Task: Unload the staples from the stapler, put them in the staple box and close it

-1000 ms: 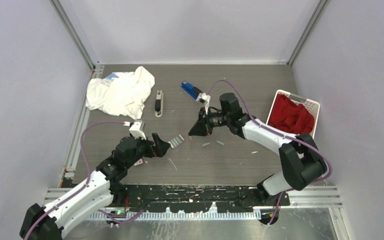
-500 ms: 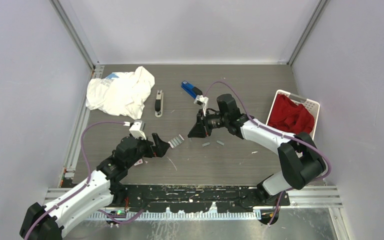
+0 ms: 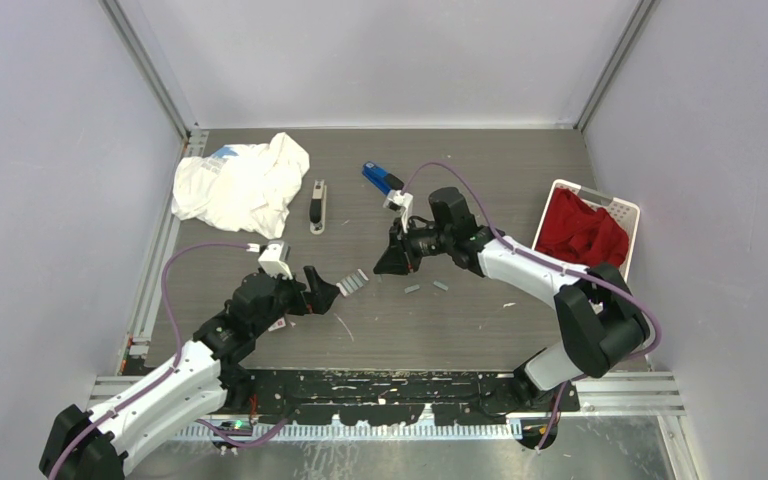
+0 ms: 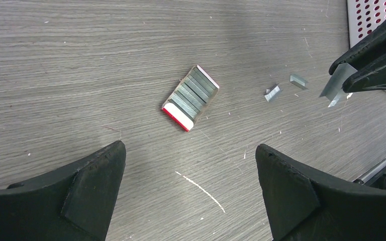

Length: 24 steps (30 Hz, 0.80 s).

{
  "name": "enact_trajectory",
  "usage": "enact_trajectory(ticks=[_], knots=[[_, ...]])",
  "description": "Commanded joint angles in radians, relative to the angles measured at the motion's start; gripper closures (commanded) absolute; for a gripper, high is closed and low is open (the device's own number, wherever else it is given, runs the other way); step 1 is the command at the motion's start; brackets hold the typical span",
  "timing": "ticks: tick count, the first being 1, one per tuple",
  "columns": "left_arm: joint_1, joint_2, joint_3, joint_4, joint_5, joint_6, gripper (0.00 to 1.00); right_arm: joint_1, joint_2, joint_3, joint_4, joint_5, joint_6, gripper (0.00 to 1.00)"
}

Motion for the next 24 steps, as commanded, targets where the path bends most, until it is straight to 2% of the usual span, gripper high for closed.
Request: enact_trajectory(ticks=[1, 24], knots=[[0.005, -0.01, 0.022, 0.018, -0.021, 0.007, 0.0, 0.013, 0.004, 0.049, -0.001, 0.029, -0.031, 0.8], [0.004, -0.001, 0.028, 0.016, -0.028, 0.013, 0.0, 0.049, 0.029, 0.082, -0.053, 0.141, -0.076, 0.8]])
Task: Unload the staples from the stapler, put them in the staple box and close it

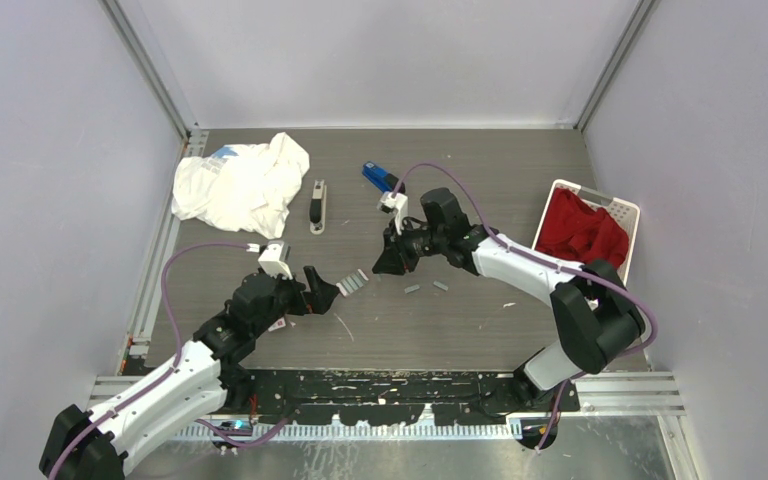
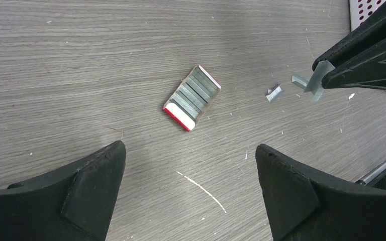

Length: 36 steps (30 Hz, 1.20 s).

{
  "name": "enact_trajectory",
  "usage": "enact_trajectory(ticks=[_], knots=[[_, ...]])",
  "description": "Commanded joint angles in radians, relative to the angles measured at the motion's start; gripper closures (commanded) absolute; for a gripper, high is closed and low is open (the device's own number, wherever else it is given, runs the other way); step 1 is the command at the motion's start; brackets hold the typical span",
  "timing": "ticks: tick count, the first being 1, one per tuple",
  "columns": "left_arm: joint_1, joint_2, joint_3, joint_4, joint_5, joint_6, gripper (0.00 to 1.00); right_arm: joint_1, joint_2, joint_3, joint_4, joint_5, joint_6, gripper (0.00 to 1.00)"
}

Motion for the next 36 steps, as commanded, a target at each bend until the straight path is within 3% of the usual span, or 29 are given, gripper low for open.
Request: enact_trajectory(ticks=[1, 36], knots=[[0.004, -0.001, 0.03, 0.017, -0.023, 0.014, 0.0, 0.016, 0.006, 0.046, 0.009, 0.035, -0.029, 0.8], [0.004, 0.063, 0.059, -0.032, -0.089, 0.028, 0.01, 0.132, 0.099, 0.153, -0.079, 0.324, -0.112, 0.8]])
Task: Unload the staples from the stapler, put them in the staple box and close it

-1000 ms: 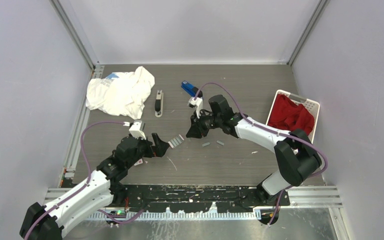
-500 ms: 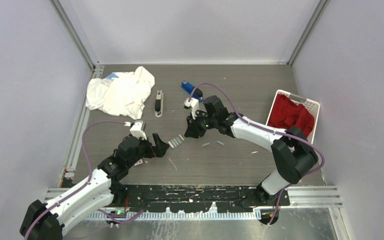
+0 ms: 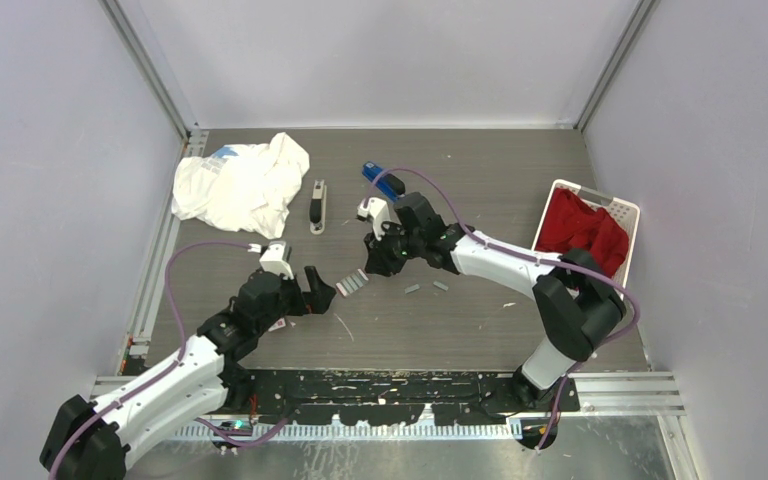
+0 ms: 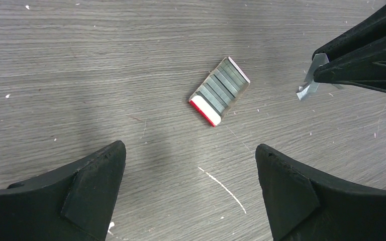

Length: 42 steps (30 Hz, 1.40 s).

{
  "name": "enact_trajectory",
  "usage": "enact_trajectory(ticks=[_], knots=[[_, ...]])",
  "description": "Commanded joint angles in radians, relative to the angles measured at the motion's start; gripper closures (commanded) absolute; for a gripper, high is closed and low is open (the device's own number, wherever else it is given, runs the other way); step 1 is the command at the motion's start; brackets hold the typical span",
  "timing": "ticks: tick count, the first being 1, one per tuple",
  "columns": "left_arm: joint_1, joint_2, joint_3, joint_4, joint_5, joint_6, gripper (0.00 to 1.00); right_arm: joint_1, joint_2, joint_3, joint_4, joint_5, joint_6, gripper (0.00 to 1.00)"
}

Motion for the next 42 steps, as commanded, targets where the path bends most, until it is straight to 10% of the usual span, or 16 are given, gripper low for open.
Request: enact_trajectory(ticks=[1, 42], knots=[[0.004, 0.008, 0.046, 0.007, -0.034, 0.021, 0.01, 0.027, 0.013, 0.061, 0.008, 0.067, -0.029, 0.8], [0.004, -0.079, 0.043, -0.06, -0.096, 0.039, 0.01, 0.126, 0.1, 0.156, -0.043, 0.157, -0.033, 0.79]])
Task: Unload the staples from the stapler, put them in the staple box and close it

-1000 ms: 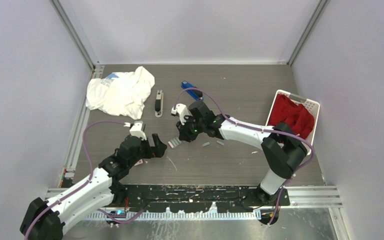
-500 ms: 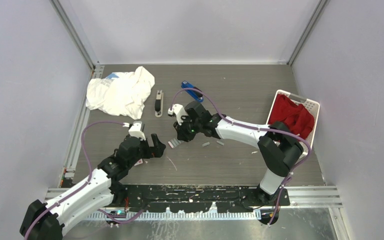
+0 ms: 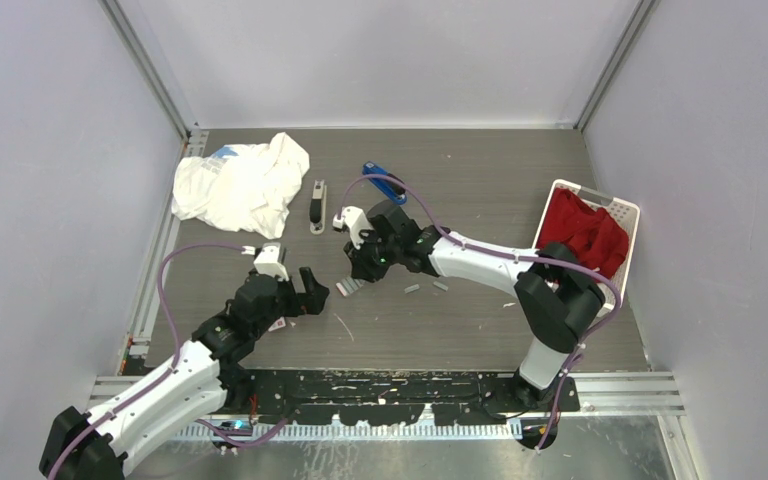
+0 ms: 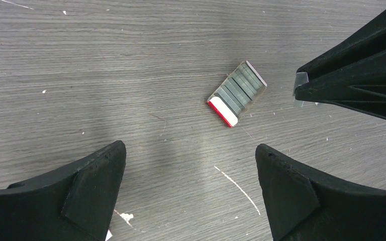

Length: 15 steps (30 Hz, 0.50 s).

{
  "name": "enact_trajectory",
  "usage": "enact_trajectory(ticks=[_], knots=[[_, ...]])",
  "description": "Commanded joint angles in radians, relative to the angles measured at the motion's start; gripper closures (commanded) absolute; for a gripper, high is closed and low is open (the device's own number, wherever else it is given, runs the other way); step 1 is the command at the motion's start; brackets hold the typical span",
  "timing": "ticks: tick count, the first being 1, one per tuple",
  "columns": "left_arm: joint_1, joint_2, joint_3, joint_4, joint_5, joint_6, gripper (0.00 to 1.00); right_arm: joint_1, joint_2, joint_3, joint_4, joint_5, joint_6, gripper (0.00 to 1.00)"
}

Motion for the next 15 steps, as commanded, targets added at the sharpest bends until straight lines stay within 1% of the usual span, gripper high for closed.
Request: enact_trajectory(ticks=[1, 15], knots=[[0.004, -0.013, 0.042, 0.013, -0.027, 0.016, 0.01, 0.007, 0.009, 0.061, 0.01, 0.013, -0.014, 0.79], [0.004, -0.031, 0.041, -0.006, -0.043, 0.03, 0.01, 0.016, 0.065, 0.119, -0.033, 0.021, -0.035, 0.79]])
